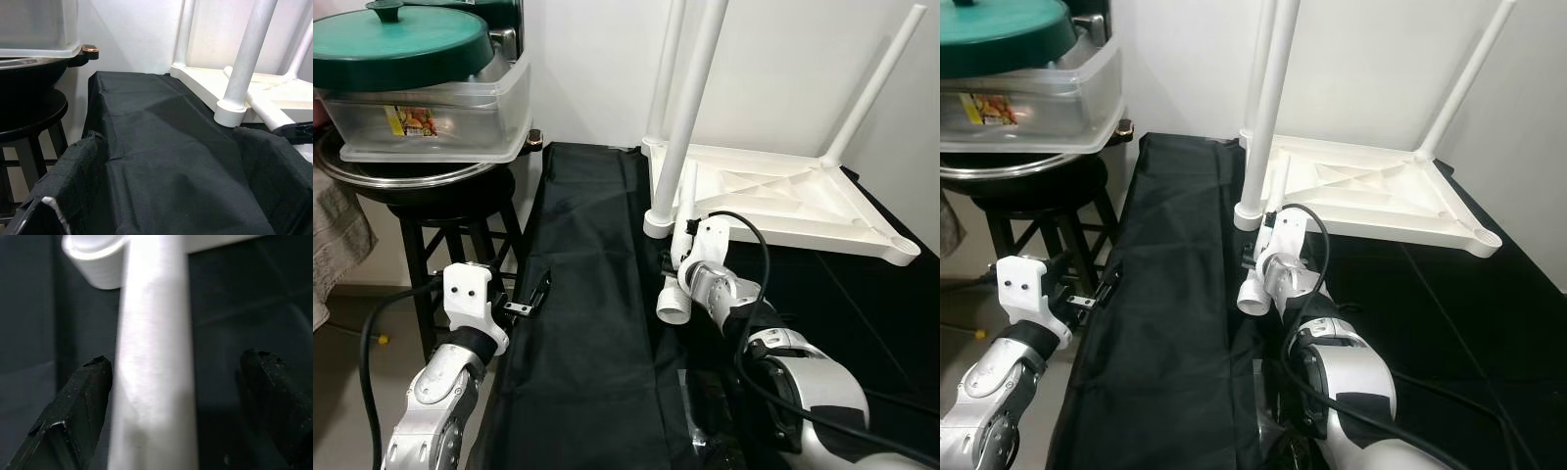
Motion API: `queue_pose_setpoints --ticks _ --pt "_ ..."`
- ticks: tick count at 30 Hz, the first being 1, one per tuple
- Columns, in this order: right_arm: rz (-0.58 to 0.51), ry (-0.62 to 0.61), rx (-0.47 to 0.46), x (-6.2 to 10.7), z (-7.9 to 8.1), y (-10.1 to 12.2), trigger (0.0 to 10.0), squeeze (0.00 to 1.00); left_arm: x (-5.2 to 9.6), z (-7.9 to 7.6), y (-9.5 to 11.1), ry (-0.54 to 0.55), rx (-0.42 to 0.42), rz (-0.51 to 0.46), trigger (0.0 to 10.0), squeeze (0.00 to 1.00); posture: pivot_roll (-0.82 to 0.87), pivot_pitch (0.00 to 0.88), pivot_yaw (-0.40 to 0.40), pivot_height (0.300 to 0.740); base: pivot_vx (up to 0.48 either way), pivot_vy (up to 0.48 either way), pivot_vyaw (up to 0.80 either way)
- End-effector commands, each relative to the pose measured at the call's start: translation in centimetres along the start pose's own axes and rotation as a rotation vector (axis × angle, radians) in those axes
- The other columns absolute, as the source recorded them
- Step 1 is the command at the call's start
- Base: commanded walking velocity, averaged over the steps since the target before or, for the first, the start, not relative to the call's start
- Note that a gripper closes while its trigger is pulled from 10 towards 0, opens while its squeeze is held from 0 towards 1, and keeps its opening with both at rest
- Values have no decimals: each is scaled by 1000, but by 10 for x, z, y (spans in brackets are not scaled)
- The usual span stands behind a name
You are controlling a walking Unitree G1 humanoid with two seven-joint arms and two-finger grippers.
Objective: Building children table
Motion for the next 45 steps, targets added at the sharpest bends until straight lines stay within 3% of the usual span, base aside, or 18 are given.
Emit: queue_pose_setpoints --ticks 1,5,6,7,17,23,26,28,30,32,34,36,38,39,44,45 --pt "87 -66 -33 -2 -19 -23 10000 0 2 1 -2 1 -10 16 10000 0 114 0 -122 740 0 0 0" --pt "130 -64 -62 -3 -24 -35 10000 0 3 0 -4 -3 -11 20 10000 0 109 0 -115 740 0 0 0" --pt "155 -61 -78 -3 -25 -41 3412 0 2 -1 -4 -5 -11 21 10000 0 108 0 -114 740 0 0 0" --pt "178 -54 -103 -2 -26 -47 0 0 1 -1 -3 -8 -14 22 10000 0 108 0 -113 740 0 0 0" --pt "254 -47 -248 -1 -25 -66 0 0 1 -1 -5 -19 -26 33 10000 0 106 0 -105 740 0 0 0" --pt "180 -53 -272 -2 -28 -45 0 0 0 -2 -6 -25 -31 39 10000 0 103 0 -101 740 0 0 0" --pt "36 -14 -234 -1 -21 -5 0 0 0 -2 -6 -27 -32 39 10000 0 101 0 -100 740 0 0 0" --pt "-5 -3 -222 1 -18 7 0 0 0 -2 -6 -27 -33 39 10000 0 96 0 -96 740 0 0 0" --pt "-232 32 -175 15 -8 58 0 0 0 -2 -6 -29 -31 37 10000 0 85 0 -89 740 0 0 0" --pt "-393 86 -124 34 7 90 0 0 -1 -3 -7 -34 -27 35 10000 0 85 0 -89 740 0 0 0" --pt "-433 108 -100 40 12 97 0 0 -1 -4 -7 -38 -24 35 10000 0 85 0 -89 740 0 0 0" --pt "-605 195 20 66 35 119 0 0 -2 -5 -6 -50 -18 32 10000 0 76 0 -83 740 0 0 0" --pt "-605 195 20 66 35 119 0 0 -2 -5 -6 -50 -18 32 10000 0 76 0 -83 740 0 0 0" --pt "-718 255 109 86 51 128 0 0 -3 -5 -5 -58 -16 28 10000 0 76 0 -83 740 0 0 0" --pt "-828 285 215 101 60 126 0 0 -3 -3 -1 -61 -17 17 10000 0 77 0 -88 740 0 0 0" --pt "-856 328 276 107 65 120 0 0 -3 -1 2 -60 -9 5 10000 0 77 0 -88 740 0 0 0"
Point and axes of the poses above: a point about 5 cm out from each wrist's last joint towards the gripper, its own x axis pointing back from the gripper into the wrist, its own y axis along the axis of the wrist's last joint, z = x × y, the point moved 5 cm from there along -x, pointing out of the wrist towards the gripper, and after that the axes turned 7 degrees about -x, right-handed, at the moved point
